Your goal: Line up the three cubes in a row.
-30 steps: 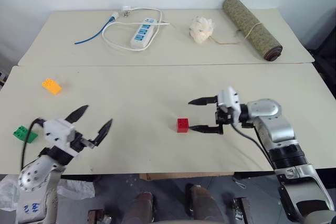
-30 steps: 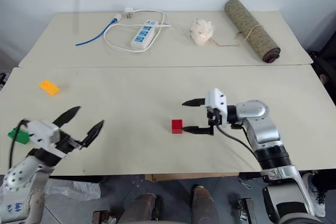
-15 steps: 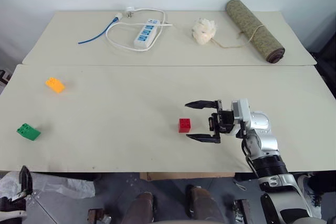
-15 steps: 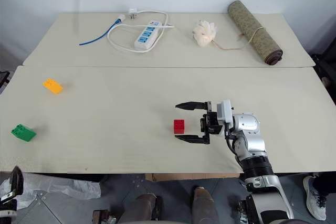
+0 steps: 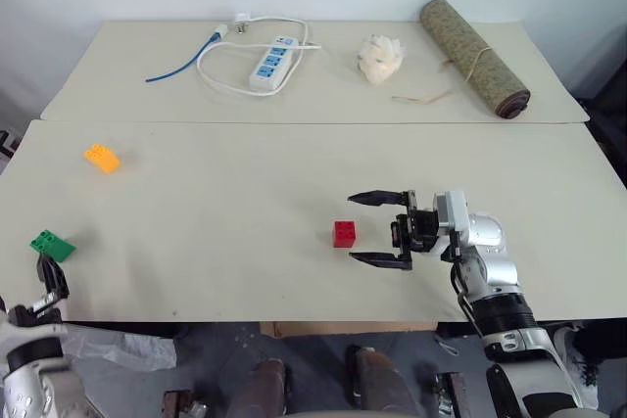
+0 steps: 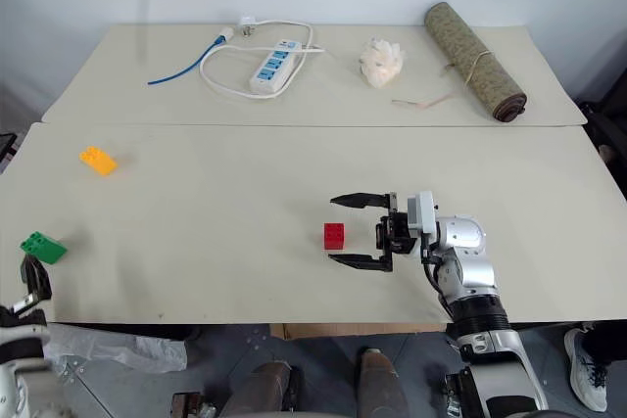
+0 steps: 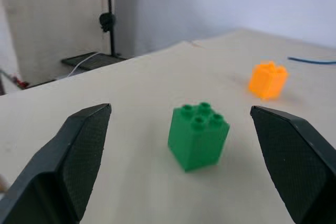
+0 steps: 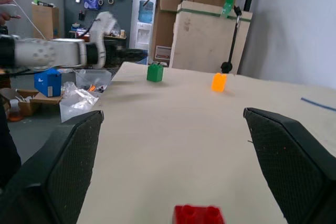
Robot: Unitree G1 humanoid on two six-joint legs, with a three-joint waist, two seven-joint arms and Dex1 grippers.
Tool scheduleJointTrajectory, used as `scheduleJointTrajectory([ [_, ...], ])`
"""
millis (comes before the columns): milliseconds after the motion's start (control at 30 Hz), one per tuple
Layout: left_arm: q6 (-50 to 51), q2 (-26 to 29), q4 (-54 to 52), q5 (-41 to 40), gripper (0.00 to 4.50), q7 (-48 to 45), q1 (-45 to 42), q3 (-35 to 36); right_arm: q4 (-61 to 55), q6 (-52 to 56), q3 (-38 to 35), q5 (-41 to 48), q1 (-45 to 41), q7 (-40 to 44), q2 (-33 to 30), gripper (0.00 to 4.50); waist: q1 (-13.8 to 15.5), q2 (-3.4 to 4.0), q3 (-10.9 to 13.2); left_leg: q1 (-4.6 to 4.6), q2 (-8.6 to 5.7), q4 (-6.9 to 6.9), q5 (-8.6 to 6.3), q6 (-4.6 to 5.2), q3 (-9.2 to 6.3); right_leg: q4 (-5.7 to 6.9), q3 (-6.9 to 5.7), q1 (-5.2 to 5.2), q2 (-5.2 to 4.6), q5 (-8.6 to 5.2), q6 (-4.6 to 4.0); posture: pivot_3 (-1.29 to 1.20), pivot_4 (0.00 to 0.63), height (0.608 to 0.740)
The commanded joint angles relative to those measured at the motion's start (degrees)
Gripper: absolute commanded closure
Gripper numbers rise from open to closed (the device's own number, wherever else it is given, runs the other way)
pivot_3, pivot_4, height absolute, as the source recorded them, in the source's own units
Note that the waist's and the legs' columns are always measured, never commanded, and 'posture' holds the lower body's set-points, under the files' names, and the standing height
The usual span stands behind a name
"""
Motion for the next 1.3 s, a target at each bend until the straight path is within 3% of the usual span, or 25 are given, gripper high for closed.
scheduleJointTrajectory([
  [33,4.6,0.4,-1.8,2.1,0.0,8.1,-3.1,0.1,-2.9,0.9,-0.1,0.7,-0.4,1.4,-0.7,0.02,-0.2,0.01,0.0,0.0,0.01,0.0,0.0,0.0,0.01,0.01,-0.01,-0.01,0.0,0.0,0.0,0.0,0.15,0.74],
  [333,11.3,5.0,3.3,2.2,0.0,11.1,-9.5,-0.1,-5.2,2.8,0.1,0.4,0.5,0.1,-0.9,0.02,-0.1,-0.02,0.0,0.0,0.08,0.05,0.0,-0.08,0.08,0.11,-0.12,-0.1,0.04,-0.01,-0.01,0.0,0.15,0.74],
  [433,11.9,5.5,4.4,2.8,0.57,10.9,-9.8,-1.0,-5.7,3.4,0.1,0.2,0.7,-0.7,-0.9,0.0,-0.1,-0.01,0.0,0.0,0.06,0.04,-0.01,-0.08,0.08,0.11,-0.12,-0.1,0.02,-0.01,-0.01,0.0,0.15,0.74],
  [700,12.3,5.2,4.9,3.4,3.01,11.4,-9.5,-2.1,-6.0,3.1,-0.3,-0.4,1.1,-1.9,-0.9,0.0,0.0,-0.01,0.0,0.0,0.06,0.06,-0.01,-0.08,0.08,0.11,-0.13,-0.1,0.01,-0.01,-0.01,0.0,0.15,0.74],
  [833,8.0,5.7,4.4,0.7,3.02,6.8,-9.1,-0.7,-6.5,2.4,-1.0,-0.6,1.5,-2.7,-1.1,0.0,-0.1,-0.02,0.0,0.0,0.06,0.06,-0.01,-0.08,0.09,0.12,-0.13,-0.1,0.0,0.0,-0.01,0.0,0.15,0.74],
  [967,6.0,22.0,-1.1,-9.4,3.02,-35.0,-2.6,-7.2,-5.1,1.7,-5.3,-0.6,0.7,-4.4,-5.1,0.0,-0.2,-0.12,0.0,-0.07,0.15,0.07,-0.01,-0.15,0.06,0.13,-0.2,-0.16,0.04,-0.05,-0.09,0.0,0.15,0.74],
  [1000,8.3,25.6,-2.0,-12.2,3.02,-41.7,-1.5,-8.2,-5.3,1.9,-6.2,-0.4,1.2,-4.4,-6.5,0.0,0.0,-0.08,0.1,-0.09,0.16,0.08,-0.01,-0.17,0.05,0.15,-0.2,-0.17,0.03,-0.07,-0.15,0.0,0.15,0.74],
  [1067,11.9,31.4,-1.4,-15.2,3.02,-49.4,-2.8,-10.6,-5.2,1.8,-7.5,-0.3,2.5,-4.2,-8.8,0.0,0.1,0.32,0.0,-0.07,0.07,0.08,-0.03,-0.1,-0.02,-0.03,-0.26,-0.05,-0.14,-0.09,-0.24,0.0,0.15,0.74],
  [1167,12.2,38.5,3.2,-11.2,3.02,-60.9,-11.6,-20.4,-5.1,1.1,-9.6,-1.0,5.0,-4.3,-11.7,0.0,0.6,0.5,0.0,0.15,-0.05,-0.04,-0.05,0.01,0.0,-0.23,-0.26,0.13,-0.24,-0.09,-0.24,0.0,0.15,0.74],
  [1300,7.3,37.1,12.6,-3.2,3.02,-72.0,-24.6,-34.7,-8.5,1.2,-11.5,-0.7,9.2,-7.0,-12.9,0.0,0.2,0.54,0.0,0.16,-0.04,-0.09,-0.03,-0.02,0.06,0.0,-0.26,0.06,-0.08,-0.08,-0.22,0.0,0.15,0.74],
])
